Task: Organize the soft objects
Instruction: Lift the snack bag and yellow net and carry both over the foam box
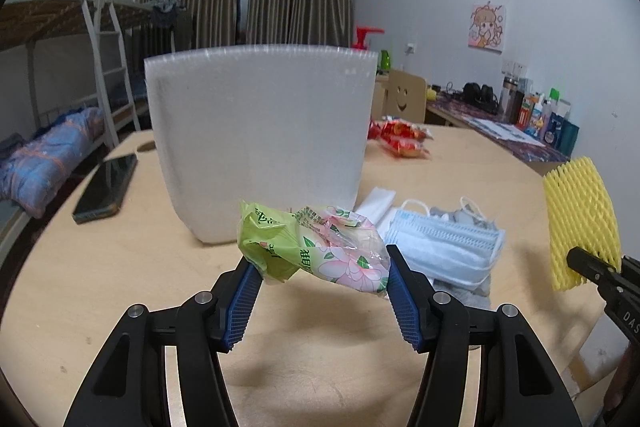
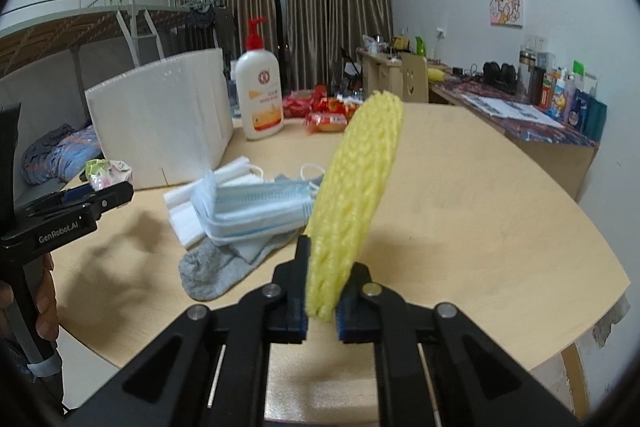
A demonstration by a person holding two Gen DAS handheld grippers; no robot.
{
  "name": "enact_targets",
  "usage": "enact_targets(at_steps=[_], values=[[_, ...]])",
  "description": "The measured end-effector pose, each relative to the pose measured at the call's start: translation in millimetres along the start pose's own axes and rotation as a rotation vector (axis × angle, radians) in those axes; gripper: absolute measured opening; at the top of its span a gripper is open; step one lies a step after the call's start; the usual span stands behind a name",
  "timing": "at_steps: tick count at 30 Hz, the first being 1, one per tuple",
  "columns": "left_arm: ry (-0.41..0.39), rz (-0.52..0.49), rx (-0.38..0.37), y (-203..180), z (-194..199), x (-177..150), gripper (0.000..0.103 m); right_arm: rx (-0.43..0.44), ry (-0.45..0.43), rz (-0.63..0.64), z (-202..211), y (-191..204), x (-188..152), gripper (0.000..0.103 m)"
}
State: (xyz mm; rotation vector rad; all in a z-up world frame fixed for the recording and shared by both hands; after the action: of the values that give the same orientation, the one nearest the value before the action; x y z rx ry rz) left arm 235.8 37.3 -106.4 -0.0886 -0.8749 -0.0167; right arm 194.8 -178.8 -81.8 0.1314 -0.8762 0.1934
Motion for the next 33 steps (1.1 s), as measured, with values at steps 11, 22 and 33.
enact_targets(at_steps=[11,22,33], values=[[-0.093,-0.021,0.023,-1,44,12,0.061,0.018,-0.092,0.032,26,9,18,0.012],[-0.163,-0.026,0.064,-2,79,19,0.062,0.029,-0.163,0.062,48,20,32,0.012],[-0.229,-0.043,0.107,1,122,20,0.062,0.083,-0.237,0.104,74,43,40,0.012]])
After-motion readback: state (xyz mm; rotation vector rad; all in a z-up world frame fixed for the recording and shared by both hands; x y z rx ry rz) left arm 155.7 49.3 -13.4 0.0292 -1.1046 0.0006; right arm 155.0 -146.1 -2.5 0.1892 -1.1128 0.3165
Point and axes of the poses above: each gripper's, at about its wrist camera, not at the fingertips, and z roughly against the way its jaws point, y to its left, x to its top, the point moved 9 cm from there along -z, roughly the way its jaws point, and after that the axes turned 8 degrees about y, right-handed, at the moved point
